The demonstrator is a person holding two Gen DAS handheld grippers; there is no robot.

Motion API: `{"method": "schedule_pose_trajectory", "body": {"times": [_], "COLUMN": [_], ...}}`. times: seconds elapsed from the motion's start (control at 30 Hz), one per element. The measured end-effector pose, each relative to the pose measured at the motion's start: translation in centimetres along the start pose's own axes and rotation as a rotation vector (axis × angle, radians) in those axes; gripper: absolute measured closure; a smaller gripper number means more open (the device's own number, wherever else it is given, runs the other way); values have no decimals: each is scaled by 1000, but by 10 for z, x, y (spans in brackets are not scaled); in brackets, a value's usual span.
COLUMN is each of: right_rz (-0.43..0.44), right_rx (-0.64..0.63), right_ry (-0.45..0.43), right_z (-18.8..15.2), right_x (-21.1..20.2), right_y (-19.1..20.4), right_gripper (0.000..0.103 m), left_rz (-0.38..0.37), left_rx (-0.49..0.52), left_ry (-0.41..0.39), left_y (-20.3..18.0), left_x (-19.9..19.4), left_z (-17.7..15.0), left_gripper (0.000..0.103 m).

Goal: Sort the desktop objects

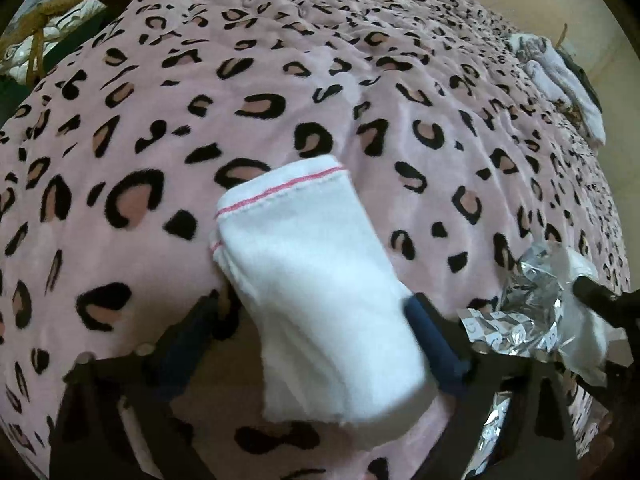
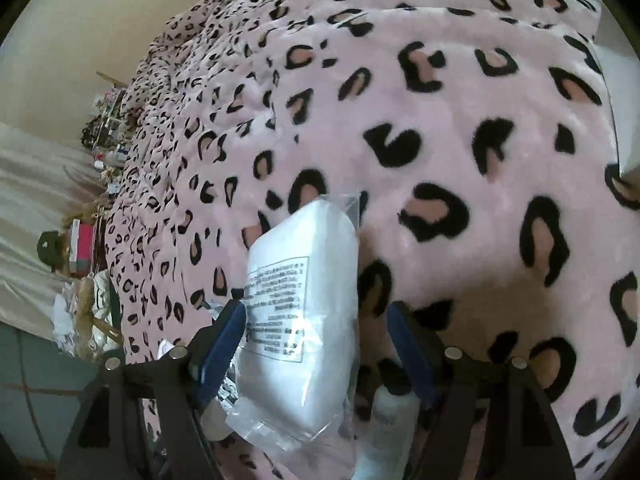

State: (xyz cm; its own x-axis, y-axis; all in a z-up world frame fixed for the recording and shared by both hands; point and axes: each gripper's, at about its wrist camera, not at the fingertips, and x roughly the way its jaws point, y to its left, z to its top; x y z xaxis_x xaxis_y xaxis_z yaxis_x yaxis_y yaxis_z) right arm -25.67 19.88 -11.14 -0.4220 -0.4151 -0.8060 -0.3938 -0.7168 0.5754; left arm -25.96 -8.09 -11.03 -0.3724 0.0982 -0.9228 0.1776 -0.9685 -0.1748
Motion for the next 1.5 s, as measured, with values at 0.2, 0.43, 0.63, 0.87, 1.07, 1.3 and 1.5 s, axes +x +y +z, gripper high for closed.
{"method": "schedule_pose_trajectory", "body": {"times": [0.2, 0.43, 0.63, 0.87, 1.07, 1.3, 1.5], "right_rz": [16, -11, -3, 32, 51, 50, 30], "right_rx": [-70, -184, -250, -345, -431, -500, -521], "right_ry": [-18, -62, -106, -139, -111, -88, -109], "right_z": [6, -2, -16, -57, -115, -182, -209], "right_x": [-4, -21, -50, -96, -117, -136, -157], "right_y": [10, 14, 13, 13, 16, 16, 14], "right_gripper": [68, 75, 77, 77, 77, 77, 77], "left_rz": [-70, -172, -191, -99, -29, -6, -16], "left_rx": [47, 75, 117, 189, 215, 219, 234], "left_ry": [-16, -63, -150, -201, -197, -168, -167], "left_y": [-11, -13, -8, 7, 22, 31, 18], "left_x": [-4, -23, -63, -111, -140, -160, -180], "left_z": [-4, -15, -36, -80, -126, -170, -192], "left_gripper": [66, 78, 78, 78, 78, 78, 78]}}
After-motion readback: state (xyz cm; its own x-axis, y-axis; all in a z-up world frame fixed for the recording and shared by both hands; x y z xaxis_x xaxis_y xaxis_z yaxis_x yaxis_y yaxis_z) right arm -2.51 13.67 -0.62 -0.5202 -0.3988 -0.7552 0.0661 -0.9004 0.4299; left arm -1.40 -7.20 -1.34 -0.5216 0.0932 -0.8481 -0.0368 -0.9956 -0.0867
